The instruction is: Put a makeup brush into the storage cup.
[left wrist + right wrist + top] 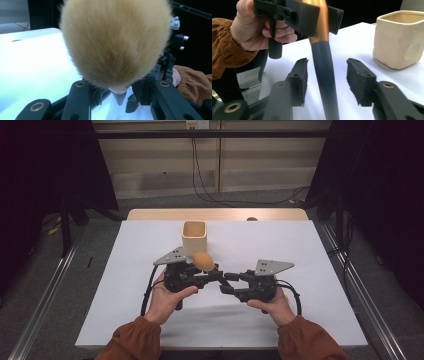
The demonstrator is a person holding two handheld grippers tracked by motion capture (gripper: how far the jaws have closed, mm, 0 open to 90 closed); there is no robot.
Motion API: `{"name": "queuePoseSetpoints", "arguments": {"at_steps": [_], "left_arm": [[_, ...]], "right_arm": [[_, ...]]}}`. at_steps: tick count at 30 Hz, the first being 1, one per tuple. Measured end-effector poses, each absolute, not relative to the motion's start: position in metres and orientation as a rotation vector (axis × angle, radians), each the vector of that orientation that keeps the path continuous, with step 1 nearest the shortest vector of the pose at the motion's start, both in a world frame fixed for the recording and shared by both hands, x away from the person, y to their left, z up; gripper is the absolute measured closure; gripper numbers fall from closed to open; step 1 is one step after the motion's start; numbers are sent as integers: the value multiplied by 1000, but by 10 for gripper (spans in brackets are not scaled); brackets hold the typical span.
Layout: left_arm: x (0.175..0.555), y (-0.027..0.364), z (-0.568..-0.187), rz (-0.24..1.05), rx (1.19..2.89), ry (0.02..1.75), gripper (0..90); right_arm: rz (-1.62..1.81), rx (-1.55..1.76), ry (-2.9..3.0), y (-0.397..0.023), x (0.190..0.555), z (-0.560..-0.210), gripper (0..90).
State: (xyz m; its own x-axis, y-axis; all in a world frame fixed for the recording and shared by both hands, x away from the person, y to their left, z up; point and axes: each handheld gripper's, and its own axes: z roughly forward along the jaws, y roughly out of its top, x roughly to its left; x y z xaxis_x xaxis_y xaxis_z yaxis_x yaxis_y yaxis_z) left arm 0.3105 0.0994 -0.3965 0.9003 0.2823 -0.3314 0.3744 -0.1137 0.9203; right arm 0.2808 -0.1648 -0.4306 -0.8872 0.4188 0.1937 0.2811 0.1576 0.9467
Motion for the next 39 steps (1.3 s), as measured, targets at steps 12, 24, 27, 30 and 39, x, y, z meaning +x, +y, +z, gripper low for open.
{"name": "queuePoseSetpoints", "arguments": {"at_steps": [12,24,27,30,39], "left_arm": [[313,104,-396,-71,1734,536,642],[314,112,-395,-48,1770,559,642],[315,115,-393,-36,1776,561,642],[316,119,-393,-21,1787,567,642],[321,133,-394,-3,1812,609,643]], "right_arm": [[1817,781,2297,-167,282,-429,131],[1768,851,2191,-179,280,-426,23],[1746,873,2185,-183,277,-426,48],[1718,860,2174,-188,274,-428,41],[1650,921,2024,-202,265,-434,19]]}}
